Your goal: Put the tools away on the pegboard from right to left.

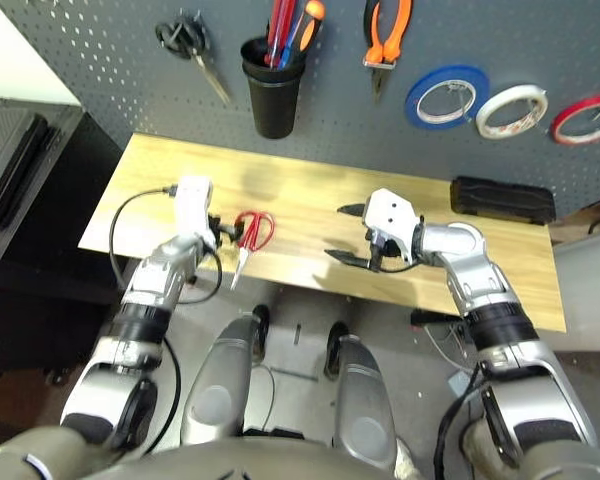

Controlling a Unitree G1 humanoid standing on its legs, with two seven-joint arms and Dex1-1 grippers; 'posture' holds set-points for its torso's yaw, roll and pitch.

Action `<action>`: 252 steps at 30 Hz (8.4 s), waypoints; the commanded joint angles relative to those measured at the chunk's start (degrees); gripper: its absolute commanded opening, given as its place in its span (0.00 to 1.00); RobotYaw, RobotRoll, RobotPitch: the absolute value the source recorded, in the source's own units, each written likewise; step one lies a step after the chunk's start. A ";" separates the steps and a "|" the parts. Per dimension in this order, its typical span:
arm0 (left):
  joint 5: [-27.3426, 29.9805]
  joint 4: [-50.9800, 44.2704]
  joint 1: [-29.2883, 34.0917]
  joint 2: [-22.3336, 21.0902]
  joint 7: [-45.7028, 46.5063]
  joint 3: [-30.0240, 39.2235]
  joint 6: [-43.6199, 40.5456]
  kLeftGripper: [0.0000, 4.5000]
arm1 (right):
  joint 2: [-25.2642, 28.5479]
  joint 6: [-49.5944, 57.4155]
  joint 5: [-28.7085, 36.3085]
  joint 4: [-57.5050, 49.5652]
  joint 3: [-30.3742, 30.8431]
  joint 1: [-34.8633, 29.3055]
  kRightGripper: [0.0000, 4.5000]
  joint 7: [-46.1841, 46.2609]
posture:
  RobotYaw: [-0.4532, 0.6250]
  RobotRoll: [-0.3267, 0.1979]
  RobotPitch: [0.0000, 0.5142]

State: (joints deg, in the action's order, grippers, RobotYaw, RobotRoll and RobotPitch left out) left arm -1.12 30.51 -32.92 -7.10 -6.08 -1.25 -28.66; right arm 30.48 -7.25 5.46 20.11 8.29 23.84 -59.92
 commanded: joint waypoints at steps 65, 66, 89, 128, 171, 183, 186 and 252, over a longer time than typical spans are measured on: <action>25.22 -37.37 -5.02 -6.73 2.30 19.76 -2.65 0.01 | 3.28 14.22 25.60 -4.87 -16.91 11.69 1.00 -8.79 | 0.71 0.62 0.51; 25.11 -36.44 -5.73 -6.99 2.15 19.61 -2.42 0.01 | 3.46 14.27 25.79 -4.86 -17.04 11.90 1.00 -9.05 | 0.71 0.62 0.51; 21.83 -16.95 -16.70 -9.11 -1.60 16.92 5.74 0.01 | 3.33 17.94 30.46 -8.88 -21.41 15.23 1.00 -6.54 | 0.67 0.62 0.52; 12.59 -15.65 -4.68 -8.67 -7.59 7.12 5.41 0.99 | -2.24 7.84 23.41 -4.44 -17.33 11.77 1.00 -4.08 | 0.70 0.62 0.49; 7.43 -13.83 11.47 -7.19 1.22 13.18 25.26 0.99 | -7.10 -2.29 5.20 10.47 -19.44 2.80 1.00 33.30 | 0.71 0.62 0.41; 7.21 -12.65 11.25 -8.42 0.94 14.05 26.34 0.99 | -7.63 -10.97 -0.20 21.66 -20.88 4.27 1.00 49.57 | 0.72 0.62 0.40; 7.26 -12.39 11.29 -8.98 0.62 14.31 26.80 0.99 | -7.86 -12.43 -0.62 23.20 -21.27 4.49 1.00 52.08 | 0.72 0.62 0.40; 9.12 -4.64 8.65 -9.74 -4.47 14.65 33.24 0.99 | -8.88 -15.26 -0.68 28.74 -24.44 3.28 1.00 69.09 | 0.69 0.62 0.38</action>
State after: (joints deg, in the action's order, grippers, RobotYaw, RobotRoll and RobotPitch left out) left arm 7.69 24.48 -24.52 -16.59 -9.90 13.41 4.07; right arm 20.77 -21.60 5.35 47.54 -14.77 27.88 8.19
